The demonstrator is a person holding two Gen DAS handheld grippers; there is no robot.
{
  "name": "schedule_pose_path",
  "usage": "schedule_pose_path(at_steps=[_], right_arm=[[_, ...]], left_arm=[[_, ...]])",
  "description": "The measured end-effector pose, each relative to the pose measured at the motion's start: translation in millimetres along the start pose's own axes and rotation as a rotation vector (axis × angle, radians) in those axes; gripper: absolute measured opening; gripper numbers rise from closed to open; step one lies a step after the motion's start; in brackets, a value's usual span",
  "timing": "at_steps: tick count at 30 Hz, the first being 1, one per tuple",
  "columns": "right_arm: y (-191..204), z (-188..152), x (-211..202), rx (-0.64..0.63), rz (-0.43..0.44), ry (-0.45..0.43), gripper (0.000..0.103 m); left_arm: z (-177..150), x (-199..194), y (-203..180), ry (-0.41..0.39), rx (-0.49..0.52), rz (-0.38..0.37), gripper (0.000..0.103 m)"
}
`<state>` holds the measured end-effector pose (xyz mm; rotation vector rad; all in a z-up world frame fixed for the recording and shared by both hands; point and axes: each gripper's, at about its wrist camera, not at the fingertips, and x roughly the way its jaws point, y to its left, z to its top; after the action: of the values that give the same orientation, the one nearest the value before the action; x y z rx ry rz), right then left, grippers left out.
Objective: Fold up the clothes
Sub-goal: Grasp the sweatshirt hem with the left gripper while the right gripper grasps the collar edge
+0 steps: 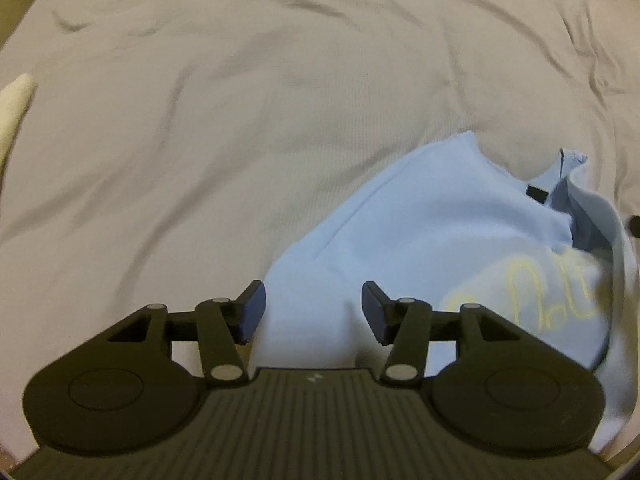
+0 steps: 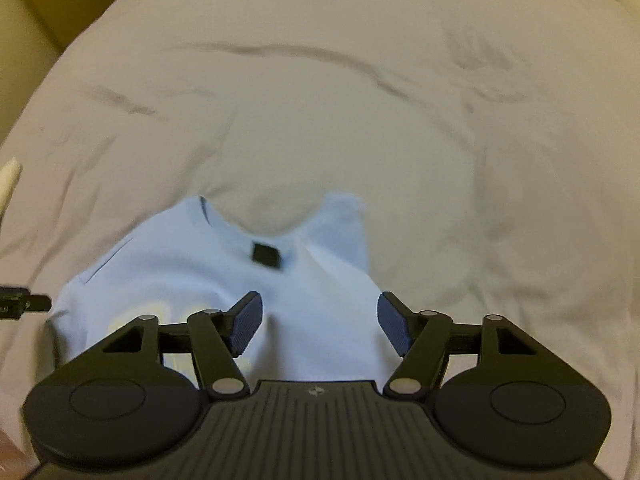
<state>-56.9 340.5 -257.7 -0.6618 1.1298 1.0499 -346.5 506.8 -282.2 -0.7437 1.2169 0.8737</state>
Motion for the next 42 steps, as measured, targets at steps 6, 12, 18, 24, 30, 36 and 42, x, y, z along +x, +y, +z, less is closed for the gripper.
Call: schedule_pose_path(at_steps=[6,12,18,24,30,36,42], right_arm=[[-1,21,63,-0.127,-0.168,0.099,0.047],[-89,26,73,0.101,-0.153,0.167,0.051],[-92,38,75,0.113,0.064,0.122,0.062],[-71,48,96,-0.030,0.049,0.163,0.062],[-100,46,81,0.070,-0.184,0.166,0.050],[-106,43,72,0.061,0.033,0.143,0.073],[-88,48,97,0.019,0.026,0.158,0.038]], left_arm=[[13,28,7,0.030,0.034,-0.015,0.049],[25,56,23,0.068,0.057,-0.107,0.053],[29,79,28,0.124,0.064,-0.208,0.055],[29,71,16,0.103,0.108,-0.204,0.022],[19,60,30,0.077,0.024,-0.221,0.019],[15,59,28,0.069,-0.027,-0.301,0.040],[22,74,33,0.077,0.007,-0.244,0.015]])
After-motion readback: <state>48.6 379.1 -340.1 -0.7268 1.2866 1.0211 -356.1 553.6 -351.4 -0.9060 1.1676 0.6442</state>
